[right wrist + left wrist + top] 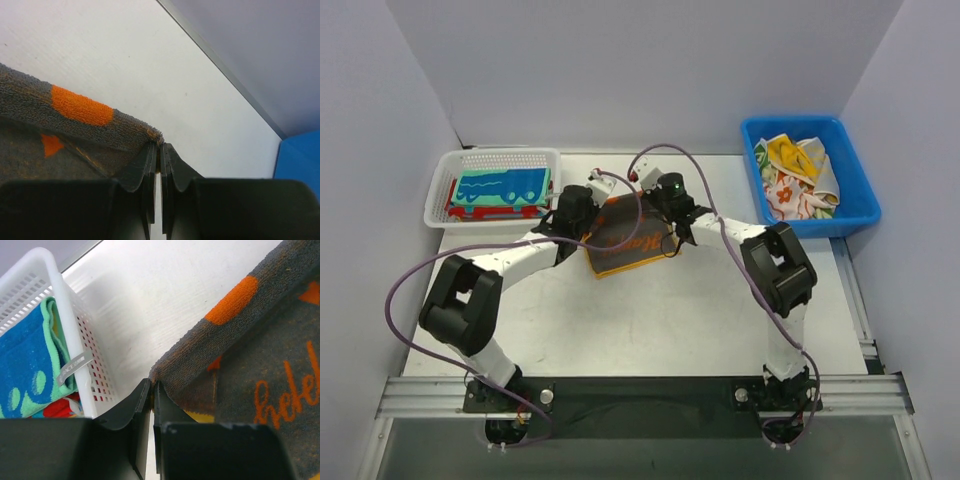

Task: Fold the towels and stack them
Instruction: Fold the towel

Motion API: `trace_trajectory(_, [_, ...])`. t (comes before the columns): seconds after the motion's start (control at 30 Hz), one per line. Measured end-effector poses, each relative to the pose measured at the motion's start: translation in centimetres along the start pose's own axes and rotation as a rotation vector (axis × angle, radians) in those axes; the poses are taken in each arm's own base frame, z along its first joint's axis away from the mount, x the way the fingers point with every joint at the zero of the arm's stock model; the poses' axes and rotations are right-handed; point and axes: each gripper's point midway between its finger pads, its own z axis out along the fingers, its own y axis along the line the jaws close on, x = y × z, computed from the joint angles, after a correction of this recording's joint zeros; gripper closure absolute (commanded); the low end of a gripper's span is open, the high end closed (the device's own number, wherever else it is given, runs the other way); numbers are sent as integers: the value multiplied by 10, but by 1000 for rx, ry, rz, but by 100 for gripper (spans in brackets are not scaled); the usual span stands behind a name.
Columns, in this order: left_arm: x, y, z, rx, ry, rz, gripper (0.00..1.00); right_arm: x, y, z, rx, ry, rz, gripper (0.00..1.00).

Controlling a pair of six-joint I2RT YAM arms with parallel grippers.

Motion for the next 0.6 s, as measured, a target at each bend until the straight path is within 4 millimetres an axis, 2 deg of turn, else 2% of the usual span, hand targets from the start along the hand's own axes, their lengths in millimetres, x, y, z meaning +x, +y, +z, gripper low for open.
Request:
trace_trajectory(0.17, [6, -5, 11, 4, 0, 7, 100, 19, 11, 20, 27, -1, -72, 100])
trace_trajectory(0.4, [0, -6, 11, 16, -37, 20, 100, 26, 14, 17, 52, -39, -116, 100])
trace_trajectory(0.6, [15, -17, -7, 91, -60, 74, 100, 29, 21, 12, 39, -73, -132, 100])
